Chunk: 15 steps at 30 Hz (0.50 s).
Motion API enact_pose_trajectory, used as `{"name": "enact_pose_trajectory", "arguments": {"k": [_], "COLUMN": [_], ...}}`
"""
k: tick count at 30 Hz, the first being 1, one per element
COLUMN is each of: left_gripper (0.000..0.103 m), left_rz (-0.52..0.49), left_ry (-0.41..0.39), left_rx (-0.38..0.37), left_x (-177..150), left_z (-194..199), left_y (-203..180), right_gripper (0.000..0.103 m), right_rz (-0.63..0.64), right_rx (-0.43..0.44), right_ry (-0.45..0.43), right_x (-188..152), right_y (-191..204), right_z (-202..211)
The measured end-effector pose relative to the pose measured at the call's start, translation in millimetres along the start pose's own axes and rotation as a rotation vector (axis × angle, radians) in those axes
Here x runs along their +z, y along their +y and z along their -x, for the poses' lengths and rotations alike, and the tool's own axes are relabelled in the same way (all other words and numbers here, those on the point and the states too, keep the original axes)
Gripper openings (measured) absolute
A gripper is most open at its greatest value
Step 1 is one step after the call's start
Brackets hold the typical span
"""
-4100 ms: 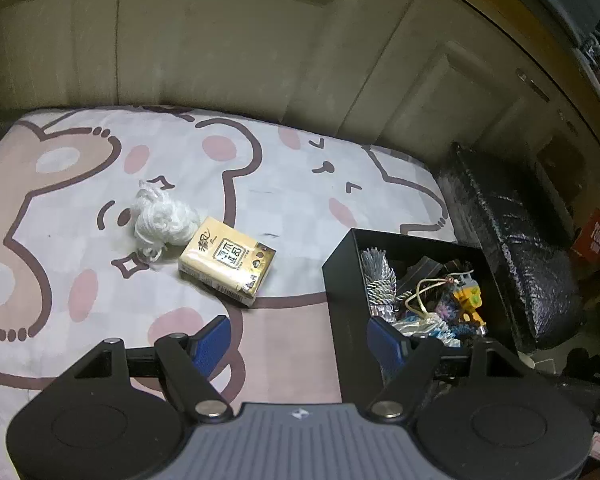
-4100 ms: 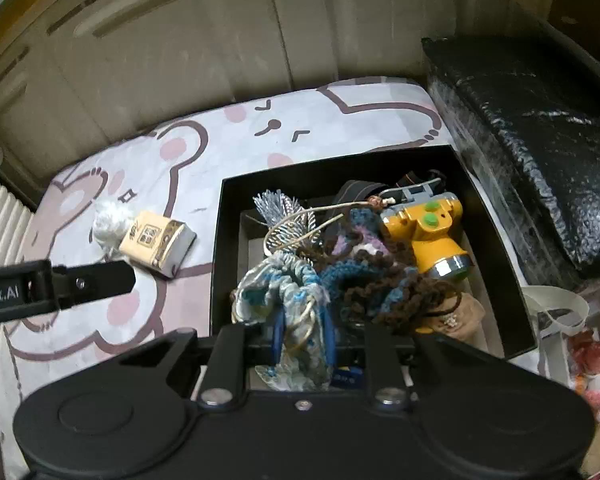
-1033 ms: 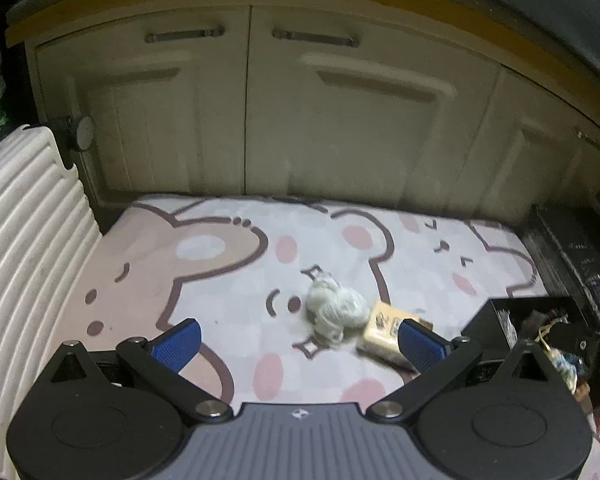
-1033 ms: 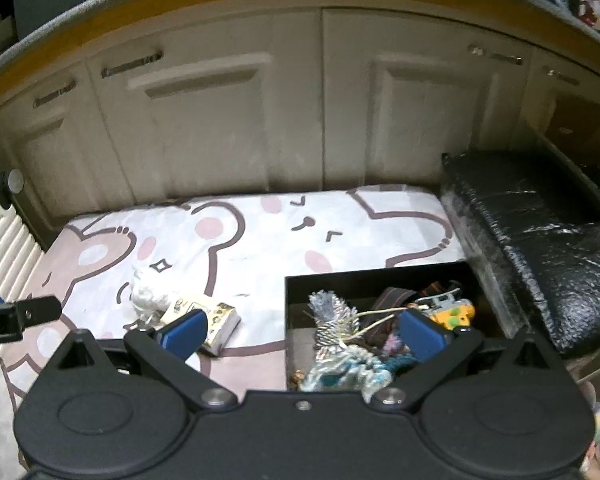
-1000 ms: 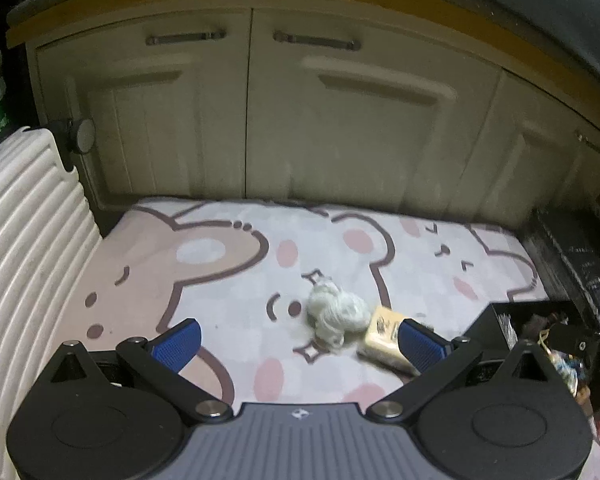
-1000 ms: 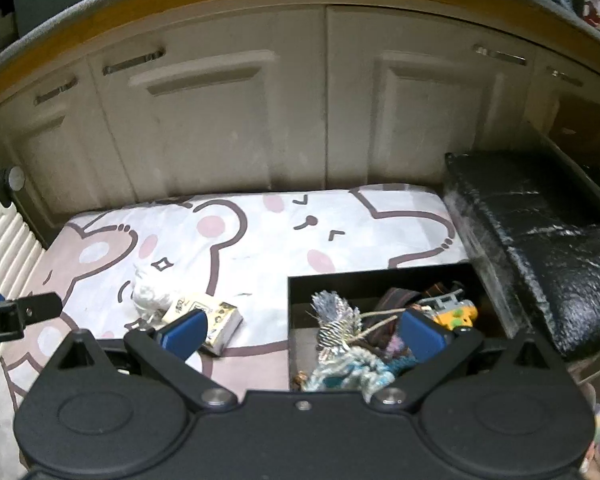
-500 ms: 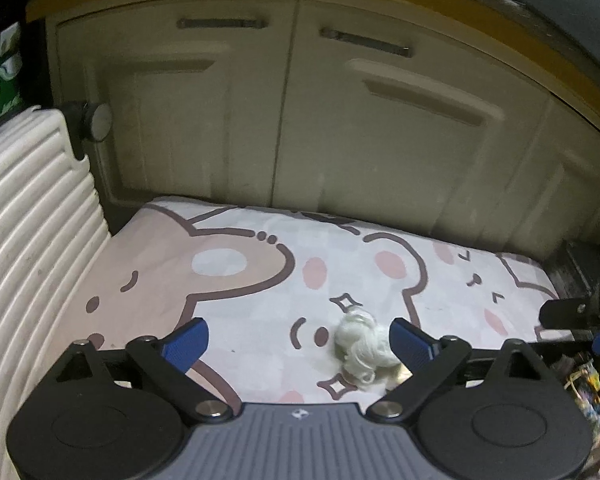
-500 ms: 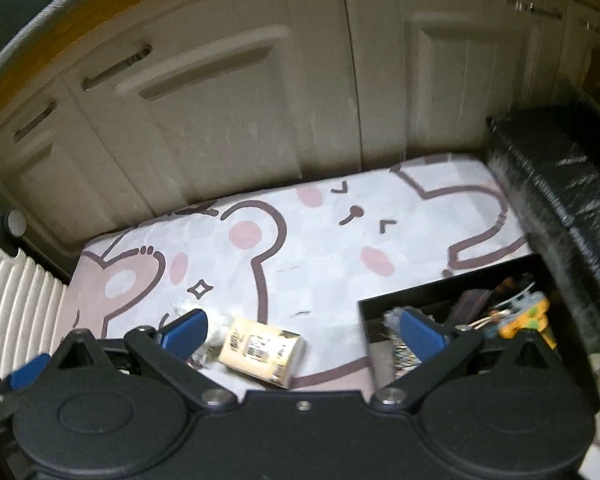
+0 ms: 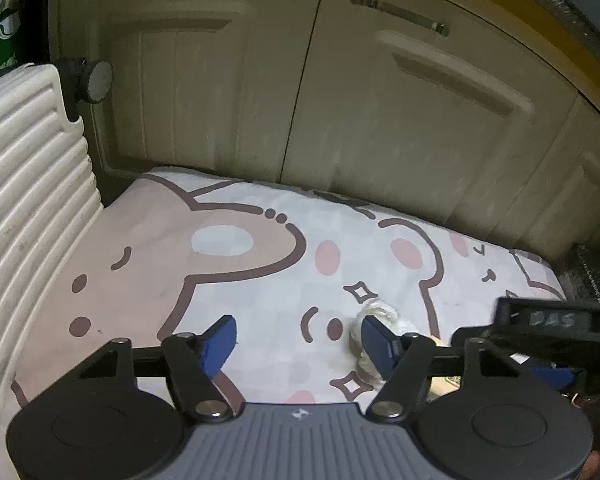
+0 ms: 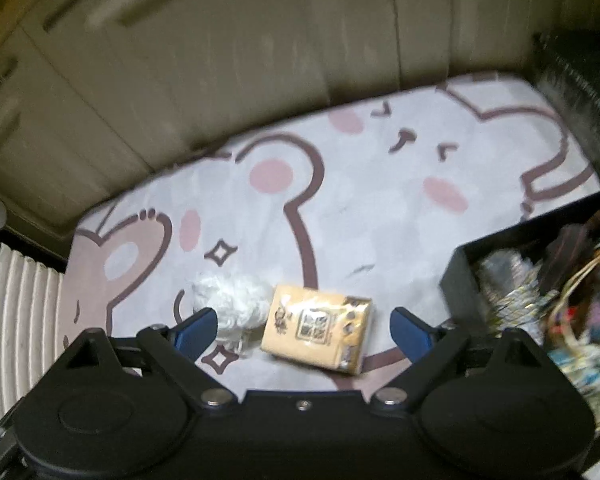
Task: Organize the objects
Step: 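Close left tool on white yarn while right tool grasps gold tissue pack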
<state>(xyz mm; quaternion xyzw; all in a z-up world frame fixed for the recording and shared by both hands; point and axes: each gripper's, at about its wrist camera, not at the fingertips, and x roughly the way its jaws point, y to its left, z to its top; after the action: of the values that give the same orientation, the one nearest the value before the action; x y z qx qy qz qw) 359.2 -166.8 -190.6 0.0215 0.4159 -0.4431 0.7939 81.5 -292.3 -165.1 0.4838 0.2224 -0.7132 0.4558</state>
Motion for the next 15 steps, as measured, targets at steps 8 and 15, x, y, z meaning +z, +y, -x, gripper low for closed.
{"name": "enact_pose_trajectory", "arguments": {"k": [8,15], "left_gripper": [0.064,0.064], "left_rz": [0.061,0.055], "left_ry": [0.009,0.020], "left_rx": [-0.006,-0.013], "left_x": [0,-1], "left_z": [-7,-13], "left_y": [16,17], "right_gripper": [0.093,0.083], "right_rz": [0.075,0.119], "right_rx": [-0.079,-0.113], "right_ry": [0.024,0.029], "right_x": [-9,-11], "right_y": [14,10], "right_z": [-34,-53]}}
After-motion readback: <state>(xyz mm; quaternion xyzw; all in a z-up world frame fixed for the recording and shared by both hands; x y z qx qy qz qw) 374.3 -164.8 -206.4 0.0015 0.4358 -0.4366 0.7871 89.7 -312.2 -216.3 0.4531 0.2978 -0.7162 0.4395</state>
